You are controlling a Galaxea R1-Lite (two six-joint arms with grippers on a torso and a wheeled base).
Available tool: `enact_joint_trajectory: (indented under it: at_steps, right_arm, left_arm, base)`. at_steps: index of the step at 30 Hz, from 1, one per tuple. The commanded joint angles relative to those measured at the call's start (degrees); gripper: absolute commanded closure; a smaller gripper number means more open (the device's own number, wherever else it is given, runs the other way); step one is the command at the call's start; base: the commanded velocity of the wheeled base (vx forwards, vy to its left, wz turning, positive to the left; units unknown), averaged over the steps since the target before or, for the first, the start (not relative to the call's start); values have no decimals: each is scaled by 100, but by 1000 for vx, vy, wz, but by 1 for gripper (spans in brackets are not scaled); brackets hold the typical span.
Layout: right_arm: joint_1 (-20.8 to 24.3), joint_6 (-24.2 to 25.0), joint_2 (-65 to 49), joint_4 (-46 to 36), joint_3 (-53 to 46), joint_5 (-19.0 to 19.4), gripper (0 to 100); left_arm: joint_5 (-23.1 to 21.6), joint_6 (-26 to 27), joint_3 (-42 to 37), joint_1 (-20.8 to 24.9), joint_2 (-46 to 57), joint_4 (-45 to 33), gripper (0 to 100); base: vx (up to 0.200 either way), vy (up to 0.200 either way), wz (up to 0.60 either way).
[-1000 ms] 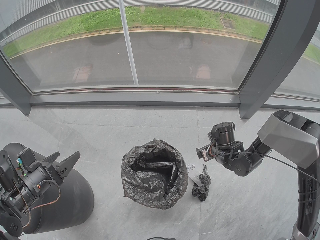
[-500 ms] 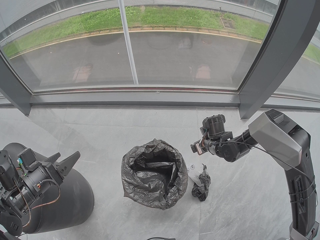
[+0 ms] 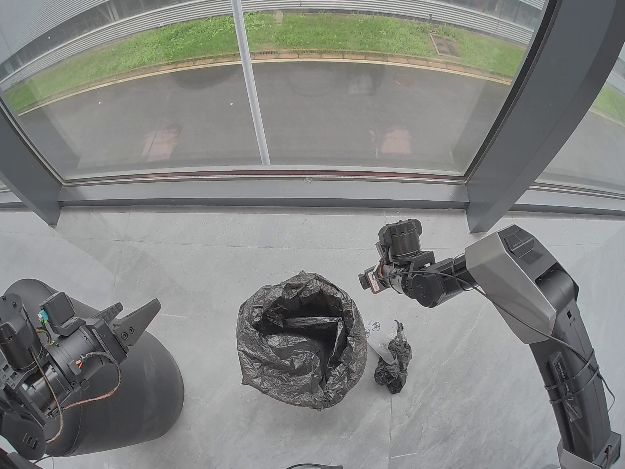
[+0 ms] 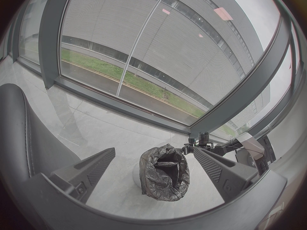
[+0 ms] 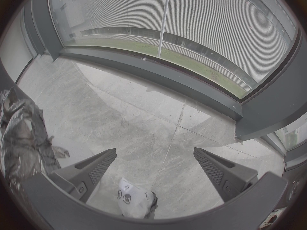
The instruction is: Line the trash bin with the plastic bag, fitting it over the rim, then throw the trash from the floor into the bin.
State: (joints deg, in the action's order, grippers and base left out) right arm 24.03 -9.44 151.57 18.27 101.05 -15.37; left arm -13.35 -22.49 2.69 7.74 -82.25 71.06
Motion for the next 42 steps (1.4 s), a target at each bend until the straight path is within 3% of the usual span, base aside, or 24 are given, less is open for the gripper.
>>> enact_joint_trajectory:
  at_steps: [1,9,24,42]
  right_arm:
    - [5,56,365,-96,583,-1,0]
    - [-21,153,400,-702,1354,-1,0]
    - [-47,161,963,-1783,1354,8,0]
    - [-30,179,1042,-1880,1354,-1,0]
  left_arm:
    - [8,-10,-15,-1,-116,4,0]
    - [-1,-45,-15,-1,-125,4,0]
    - [8,-124,3,-1,-292,13,0]
    - [8,-133,-23,-1,-318,13,0]
  base:
    - [0,0,0]
    - [0,0,0]
    - [0,0,0]
    - [0,0,0]
